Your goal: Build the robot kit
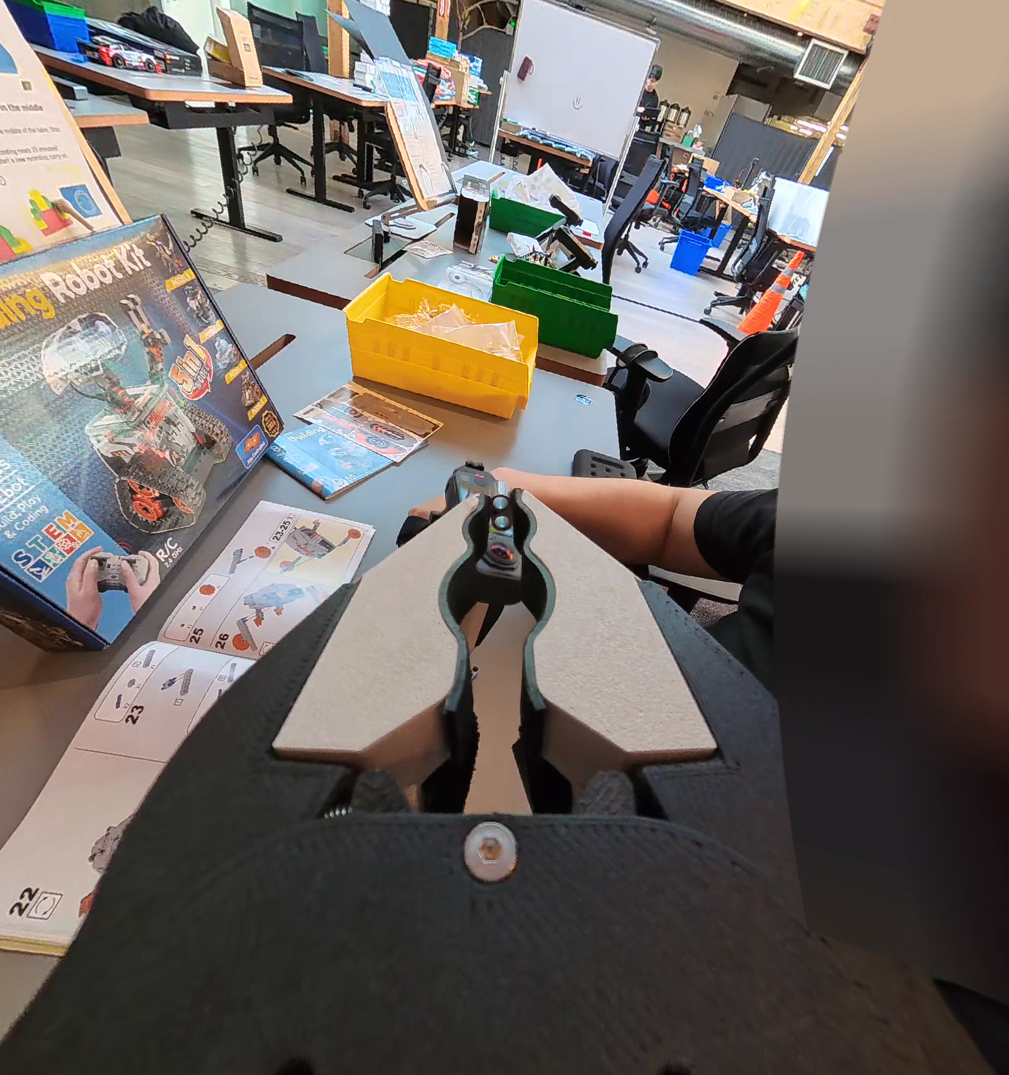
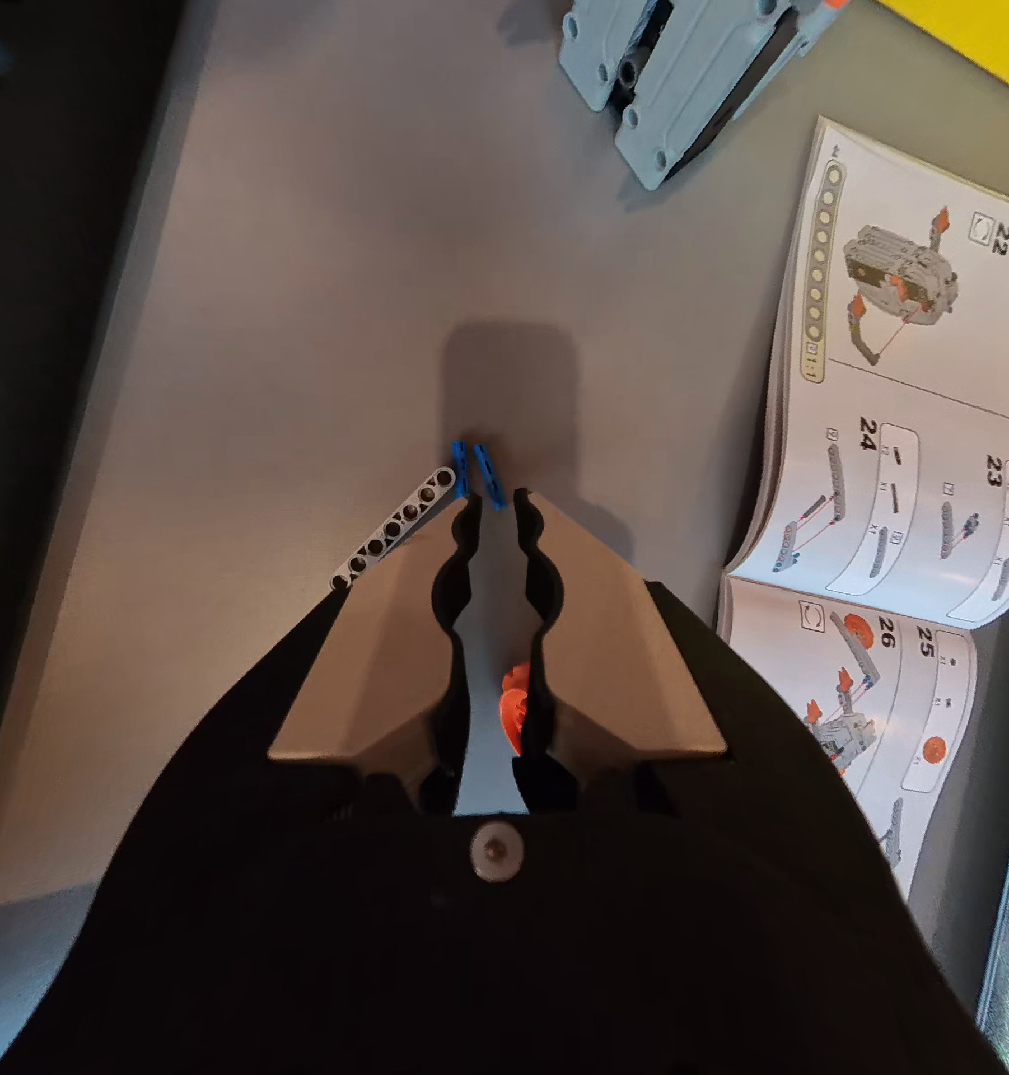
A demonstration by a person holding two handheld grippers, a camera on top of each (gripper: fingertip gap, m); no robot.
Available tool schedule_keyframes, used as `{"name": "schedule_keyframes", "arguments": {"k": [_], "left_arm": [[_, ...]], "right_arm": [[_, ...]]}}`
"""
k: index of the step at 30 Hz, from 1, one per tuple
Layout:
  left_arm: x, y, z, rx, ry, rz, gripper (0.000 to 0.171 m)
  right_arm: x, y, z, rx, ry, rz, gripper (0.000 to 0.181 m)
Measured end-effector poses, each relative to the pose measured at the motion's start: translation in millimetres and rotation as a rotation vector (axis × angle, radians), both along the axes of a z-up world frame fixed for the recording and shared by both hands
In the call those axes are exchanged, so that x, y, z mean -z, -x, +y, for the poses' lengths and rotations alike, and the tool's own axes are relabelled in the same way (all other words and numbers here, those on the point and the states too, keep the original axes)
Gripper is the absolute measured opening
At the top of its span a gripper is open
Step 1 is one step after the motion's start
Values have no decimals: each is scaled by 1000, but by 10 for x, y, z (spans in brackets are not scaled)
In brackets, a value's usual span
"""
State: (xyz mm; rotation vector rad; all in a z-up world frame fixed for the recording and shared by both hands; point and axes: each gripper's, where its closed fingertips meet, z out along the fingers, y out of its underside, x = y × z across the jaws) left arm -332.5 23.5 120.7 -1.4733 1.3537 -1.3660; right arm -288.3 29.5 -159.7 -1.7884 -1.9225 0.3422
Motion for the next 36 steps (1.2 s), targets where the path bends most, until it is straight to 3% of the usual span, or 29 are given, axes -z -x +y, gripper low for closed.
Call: {"name": "schedule_keyframes", "arguments": {"k": [8, 11, 14, 21, 29, 36], "left_arm": [[62, -42, 13, 7, 11, 23, 5], [91, -50, 43, 2, 21, 32, 5], [195, -68, 84, -8, 44, 82, 5], [727, -248, 95, 22, 60, 313, 5], [1105, -452, -2, 101, 201, 416, 6], [1299, -511, -175, 131, 250, 483, 6]], "right_arm": [[73, 38, -46, 25, 121, -33, 4], [57, -1, -5, 42, 54, -38, 4], [-188, -22, -26, 99, -21, 109, 3], [-765, -177, -128, 333, -108, 459, 2], [-1210, -297, -32, 461, -467, 504, 3], [-1140, -334, -150, 463, -473, 528, 3]]}}
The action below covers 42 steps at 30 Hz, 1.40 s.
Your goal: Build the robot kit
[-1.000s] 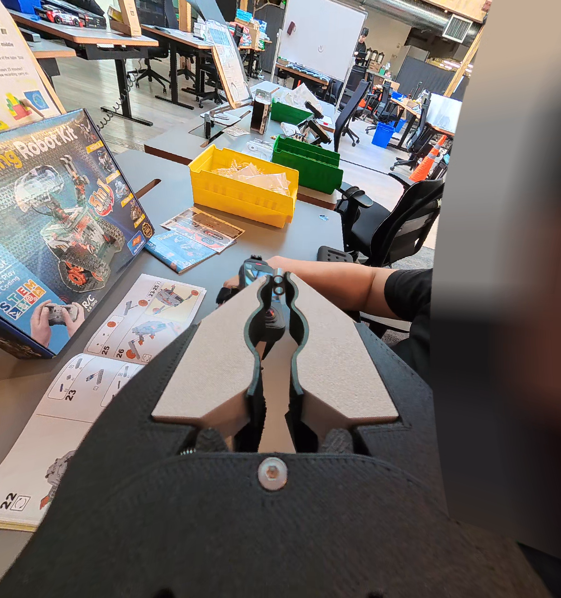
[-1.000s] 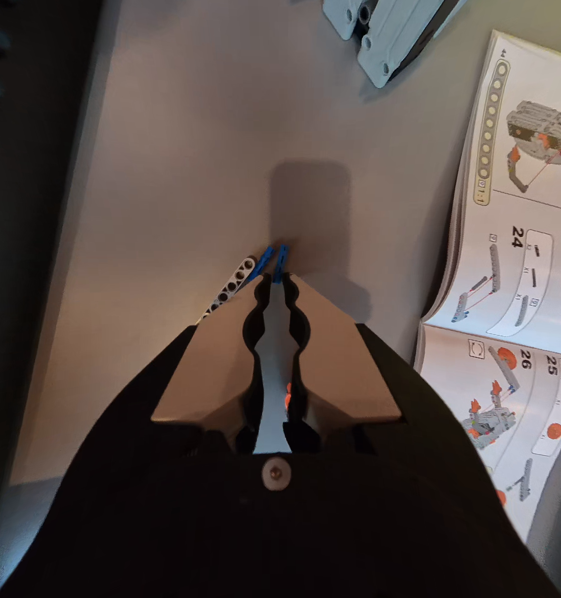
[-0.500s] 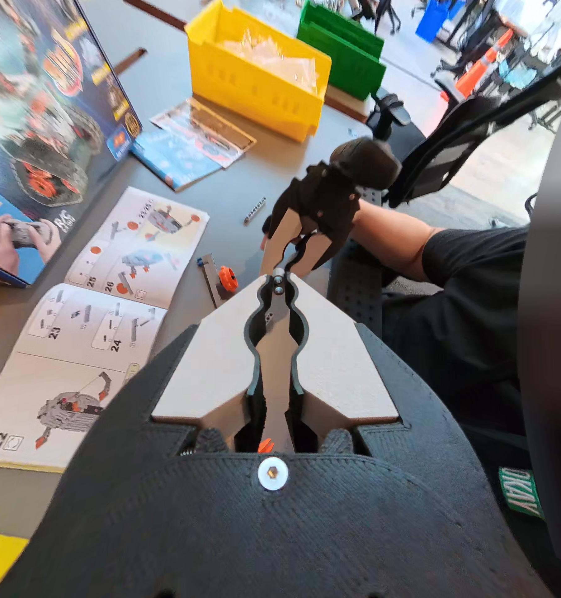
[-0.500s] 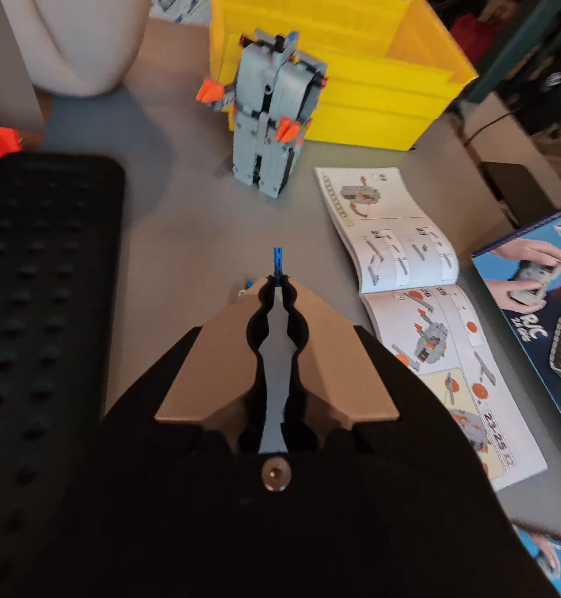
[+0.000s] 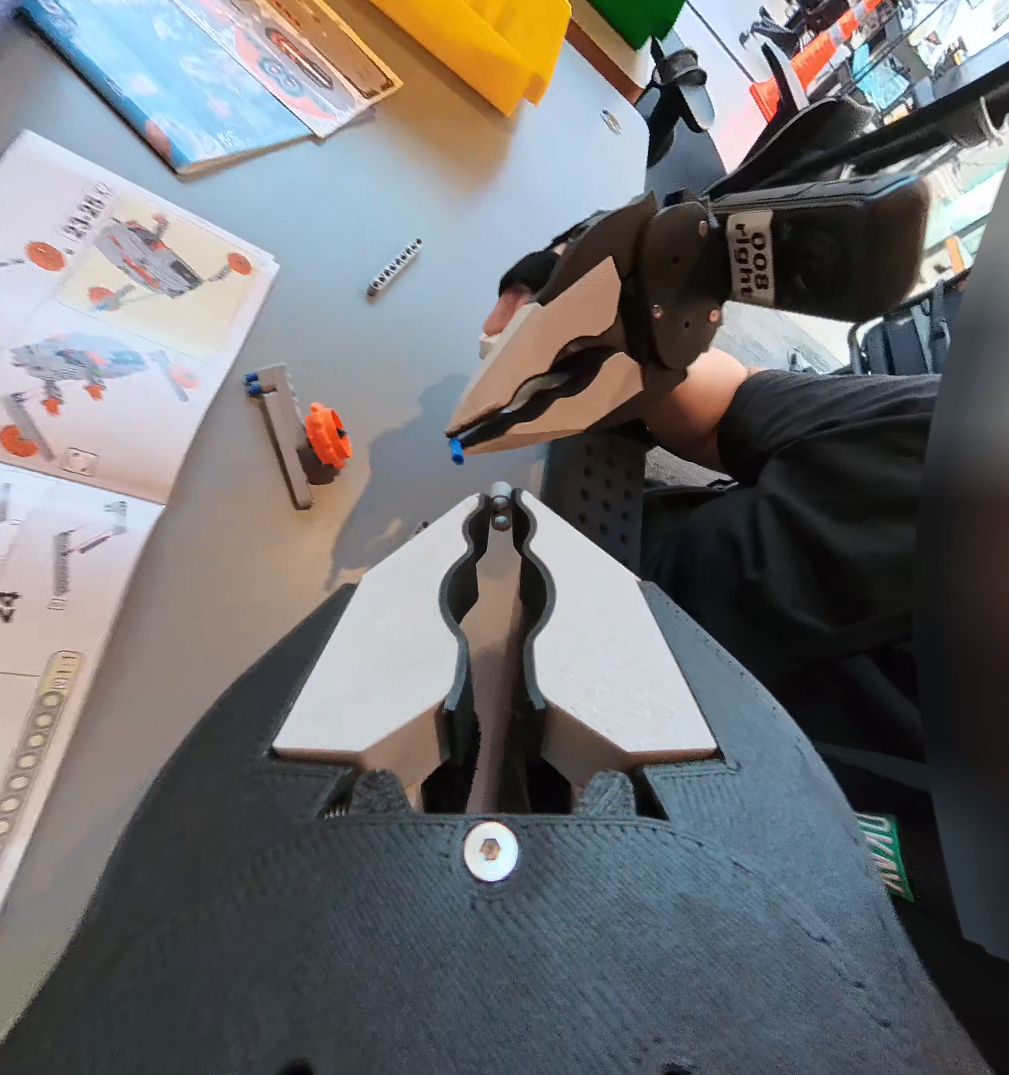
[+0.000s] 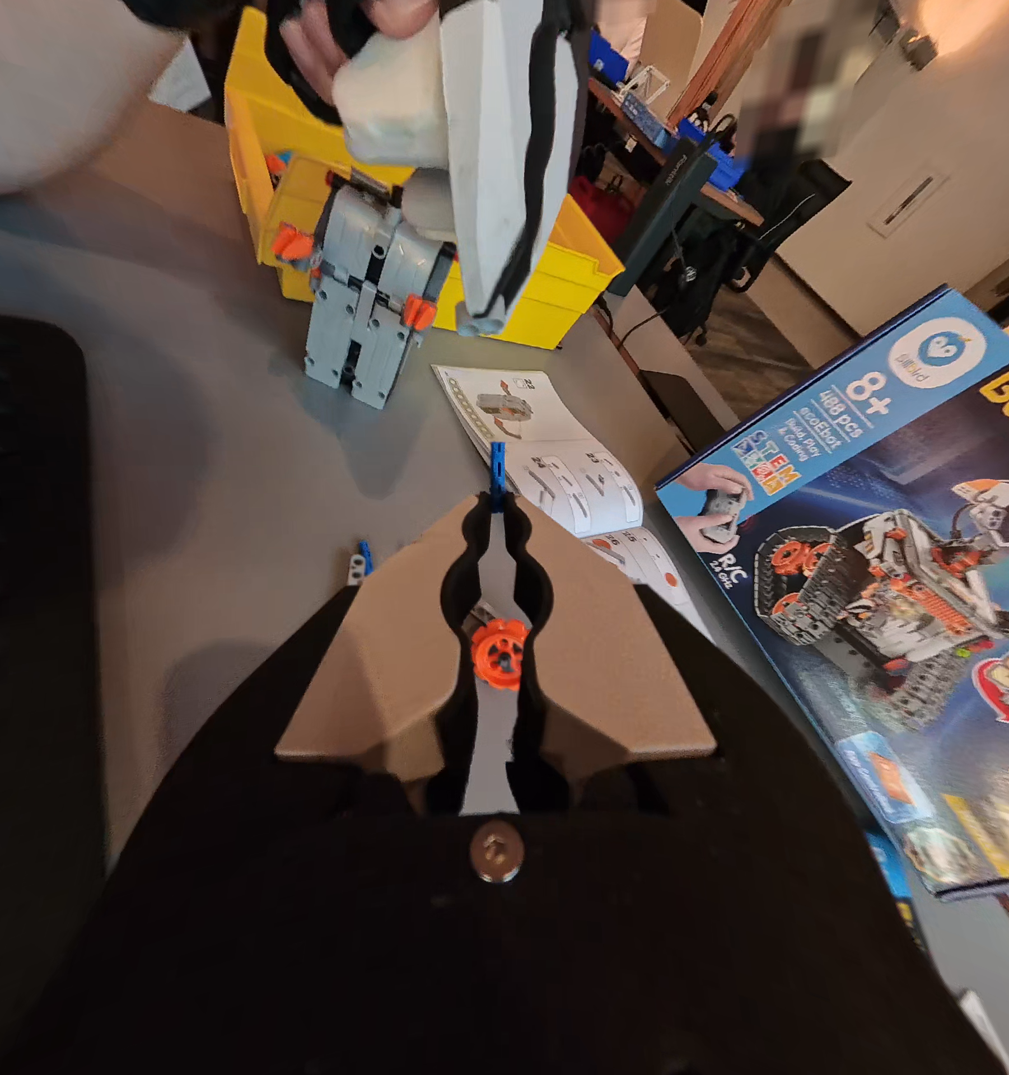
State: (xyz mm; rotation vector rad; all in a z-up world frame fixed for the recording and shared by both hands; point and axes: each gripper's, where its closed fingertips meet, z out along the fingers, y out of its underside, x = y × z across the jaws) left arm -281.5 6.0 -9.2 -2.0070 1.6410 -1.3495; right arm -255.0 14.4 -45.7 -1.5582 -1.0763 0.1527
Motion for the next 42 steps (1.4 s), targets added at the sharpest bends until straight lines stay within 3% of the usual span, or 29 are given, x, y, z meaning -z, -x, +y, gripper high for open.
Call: {"name": "schedule_keyframes", "arguments": {"k": [13, 19, 27, 42], "left_arm": [[189, -189, -266, 18, -35, 32, 5], [163, -215, -163, -7, -47, 4, 5], [28, -165, -107, 7, 54, -53, 5], [14, -176, -88, 27, 139, -74, 6]], "right_arm": [[24, -160, 35, 84, -178, -151, 2], [-16, -207, 48, 97, -243, -188, 2], [-149, -144, -42, 77, -368, -233, 2], [-267, -26, -83, 97, -423, -182, 2]]}}
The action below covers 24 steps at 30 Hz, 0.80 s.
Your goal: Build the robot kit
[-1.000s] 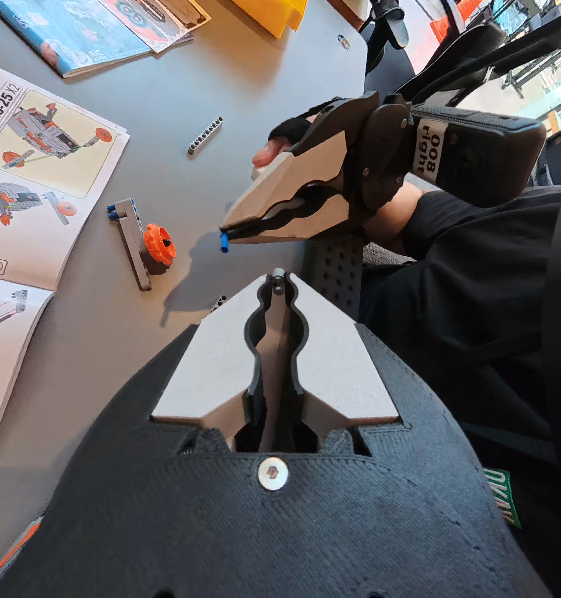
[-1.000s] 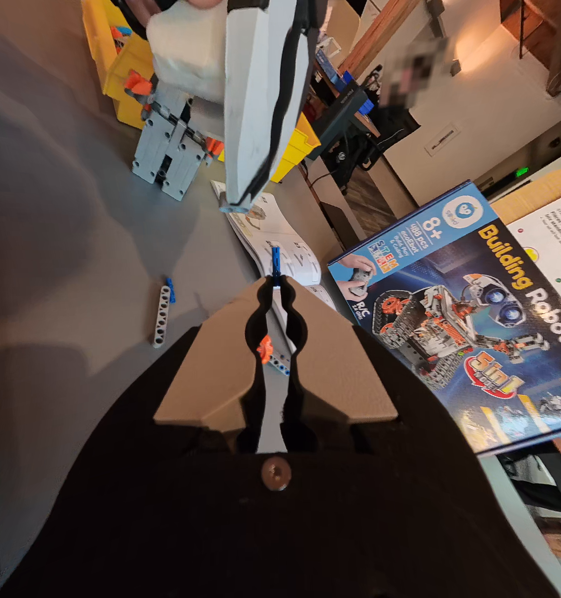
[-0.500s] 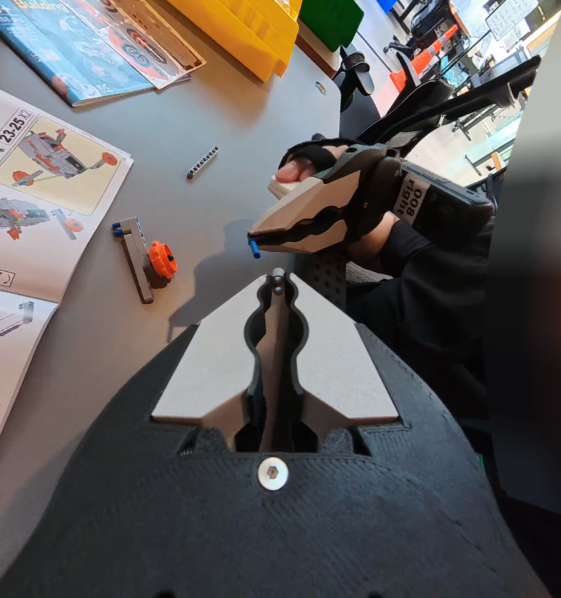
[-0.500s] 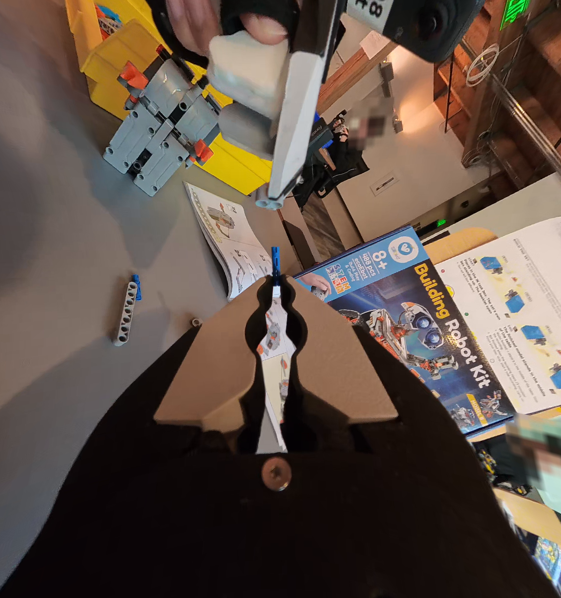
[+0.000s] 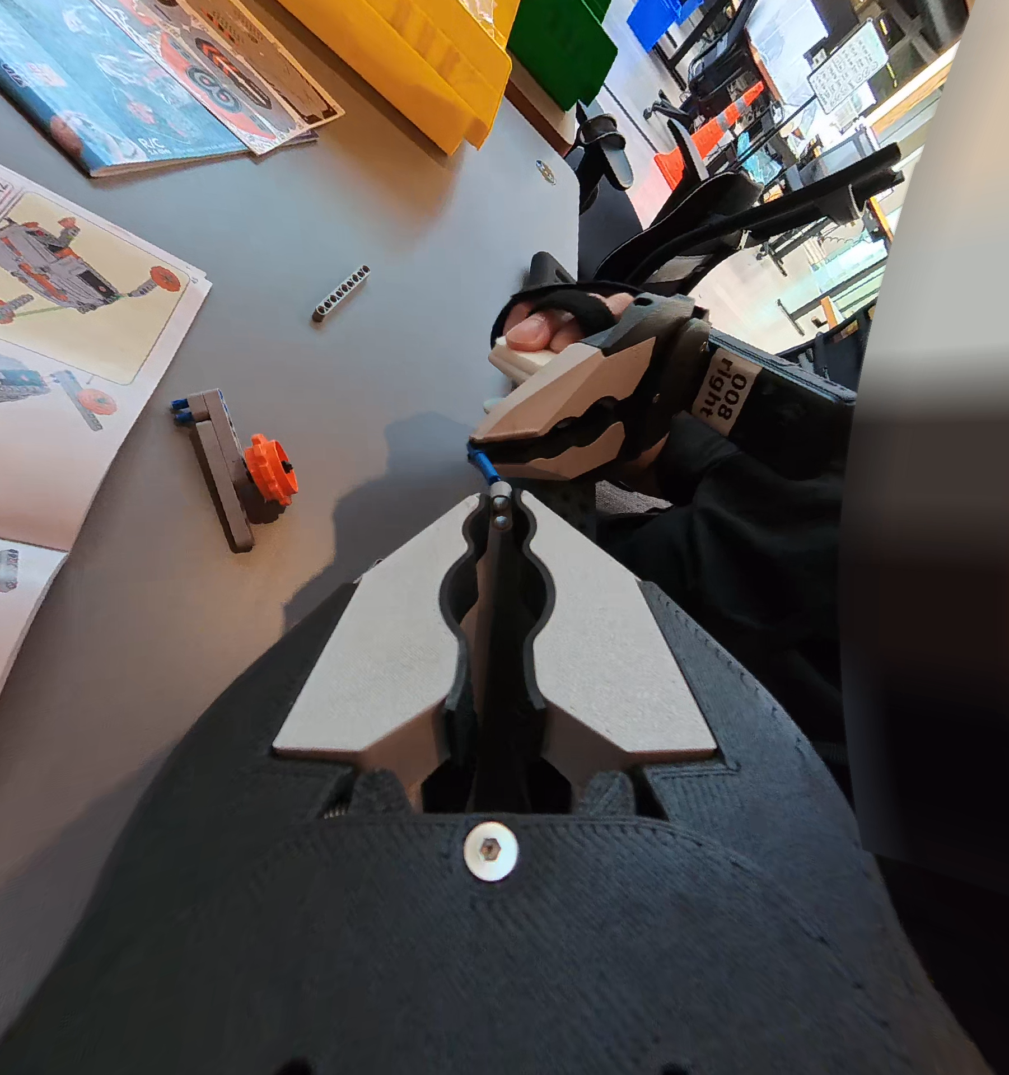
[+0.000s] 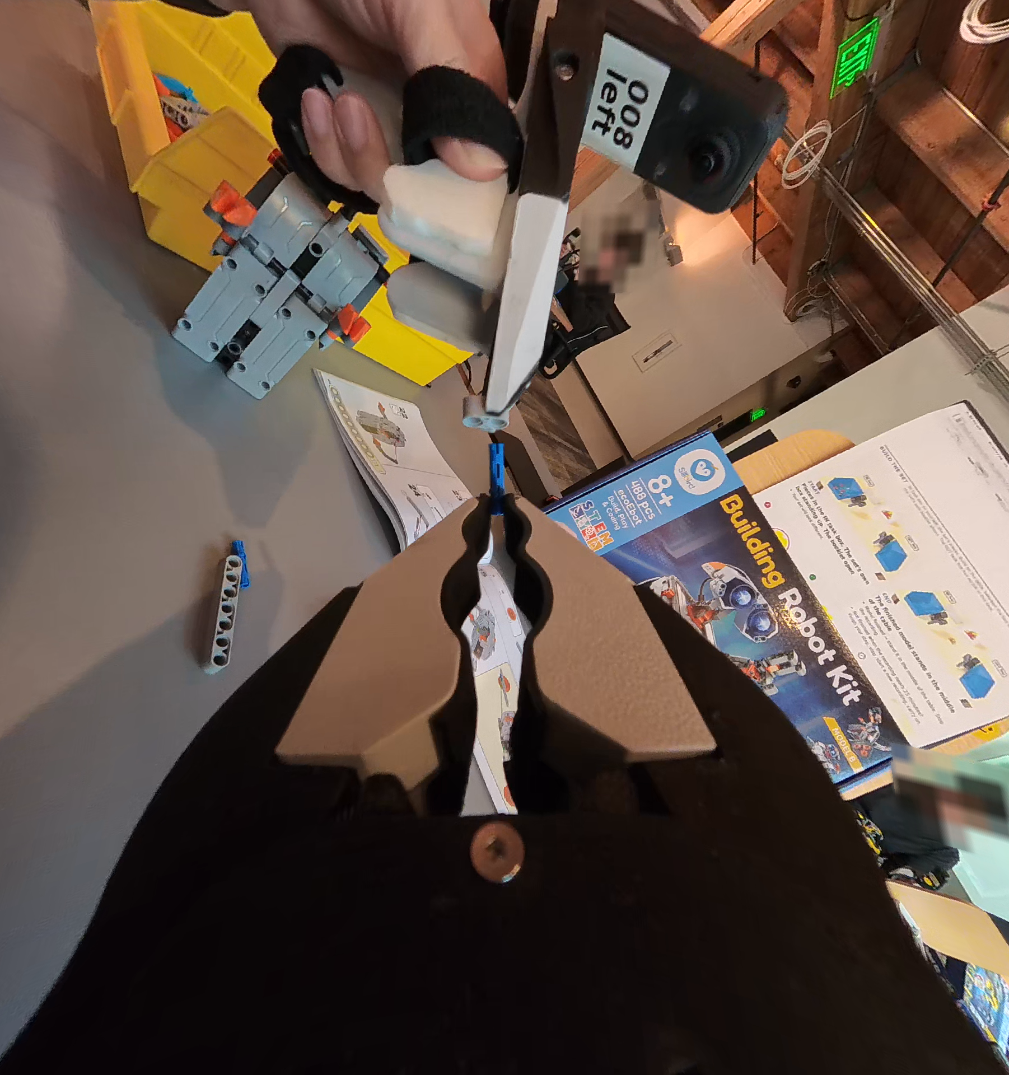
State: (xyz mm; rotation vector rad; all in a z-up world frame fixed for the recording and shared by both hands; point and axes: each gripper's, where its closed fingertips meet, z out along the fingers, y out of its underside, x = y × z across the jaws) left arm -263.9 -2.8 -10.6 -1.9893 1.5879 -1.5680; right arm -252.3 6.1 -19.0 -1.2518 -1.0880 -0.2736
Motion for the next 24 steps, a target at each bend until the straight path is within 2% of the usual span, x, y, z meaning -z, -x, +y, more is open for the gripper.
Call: {"name": "schedule_keyframes", "arguments": {"k": [16, 24], "left_arm": [[60, -28, 31, -7, 16, 12, 6], [163, -44, 50, -19, -43, 53, 6]], "right_arm": [[44, 18, 12, 12, 44, 3, 2], [126, 8, 46, 60, 72, -47, 2]]}}
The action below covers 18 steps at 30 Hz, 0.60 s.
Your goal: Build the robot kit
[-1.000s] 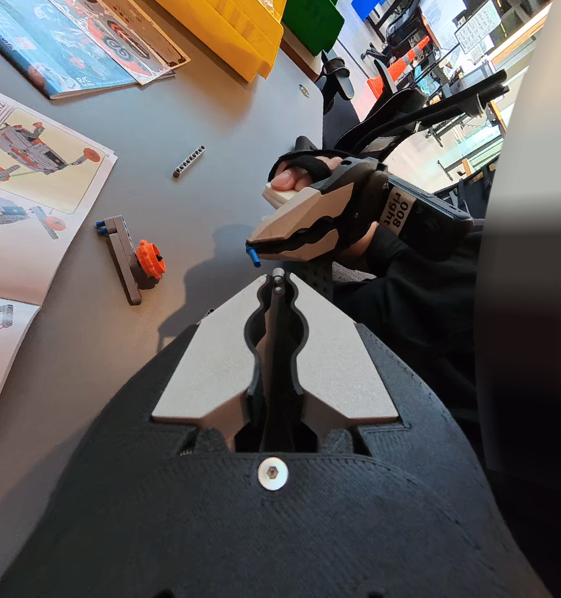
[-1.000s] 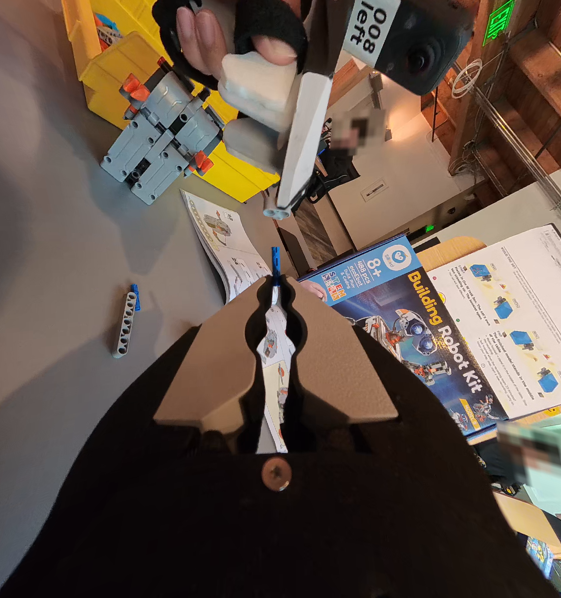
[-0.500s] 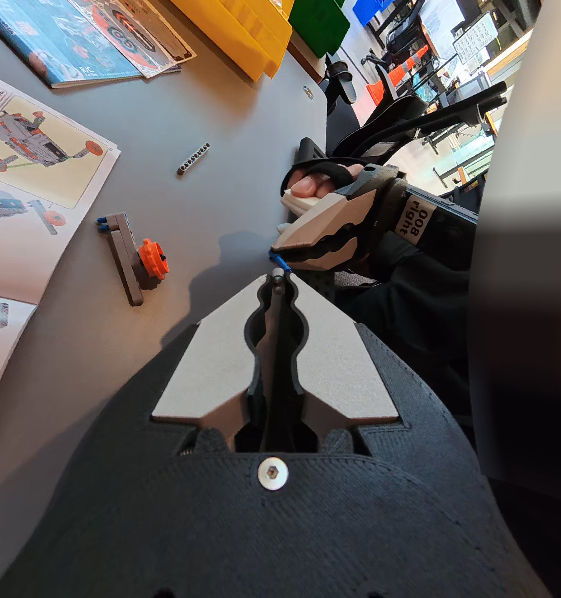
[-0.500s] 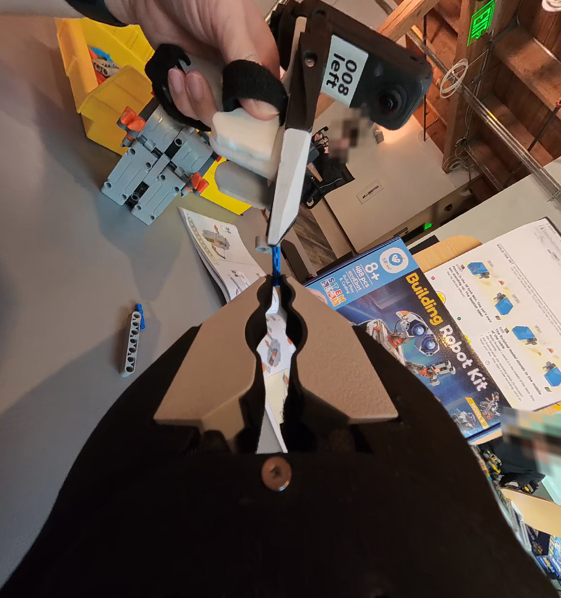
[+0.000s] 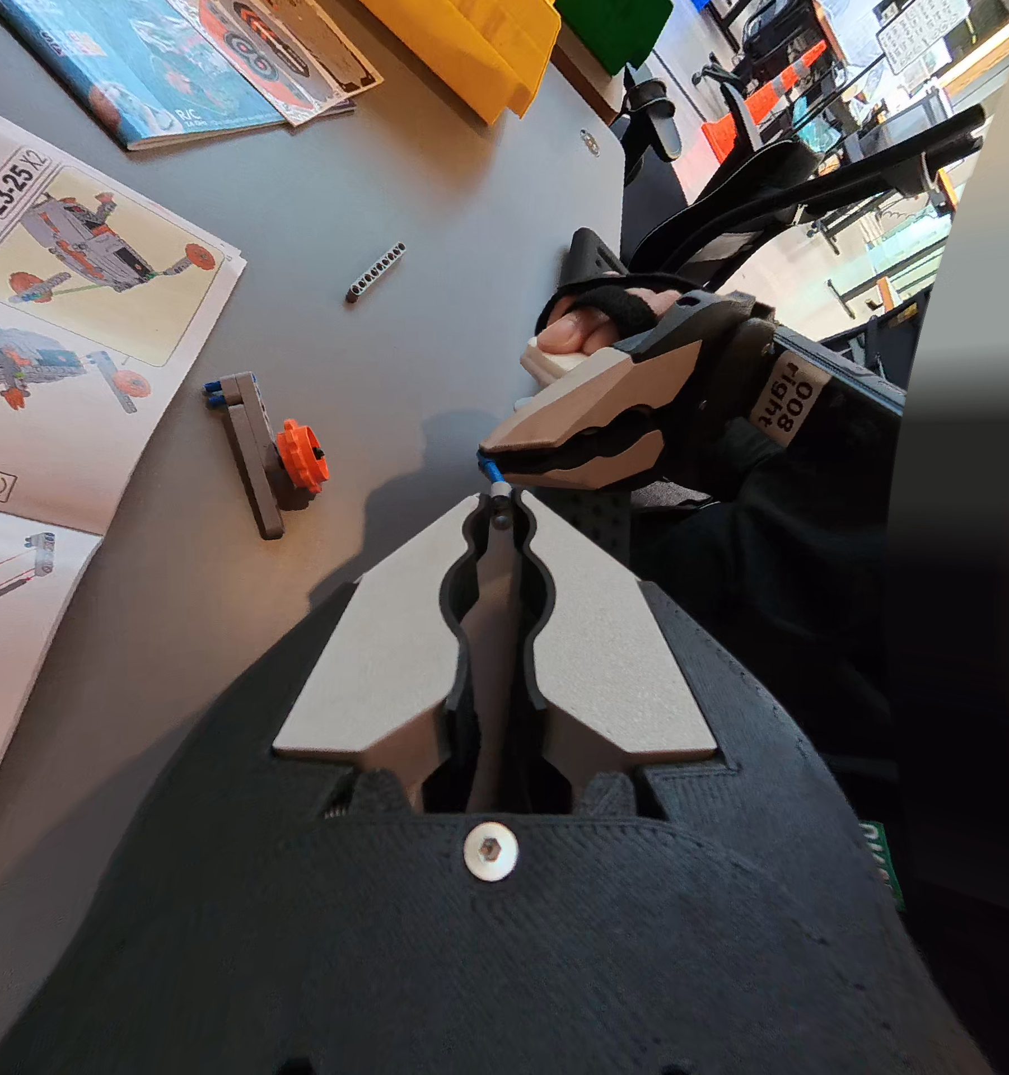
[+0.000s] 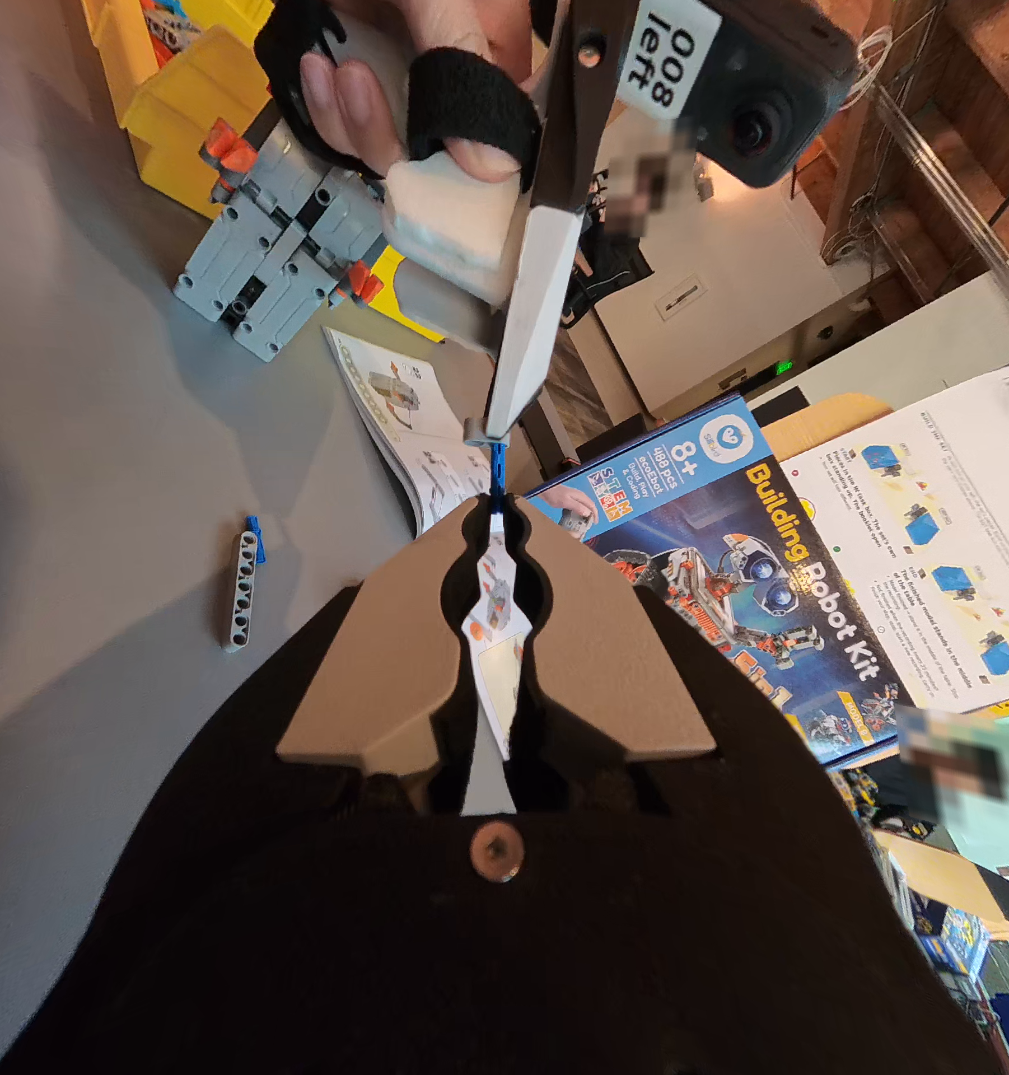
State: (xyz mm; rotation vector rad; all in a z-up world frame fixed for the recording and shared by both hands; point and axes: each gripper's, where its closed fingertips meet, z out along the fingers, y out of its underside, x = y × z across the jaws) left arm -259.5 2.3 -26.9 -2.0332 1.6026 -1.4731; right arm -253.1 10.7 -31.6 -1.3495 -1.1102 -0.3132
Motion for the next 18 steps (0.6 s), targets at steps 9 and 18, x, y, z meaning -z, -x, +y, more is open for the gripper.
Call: {"name": "schedule_keyframes", "arguments": {"k": [9, 18], "left_arm": [[95, -42, 46, -33, -36, 27, 6], [165, -123, 146, -109, -160, 30, 5]], "right_arm": [[108, -44, 55, 61, 89, 9, 2], [187, -120, 126, 156, 182, 74, 2]]}}
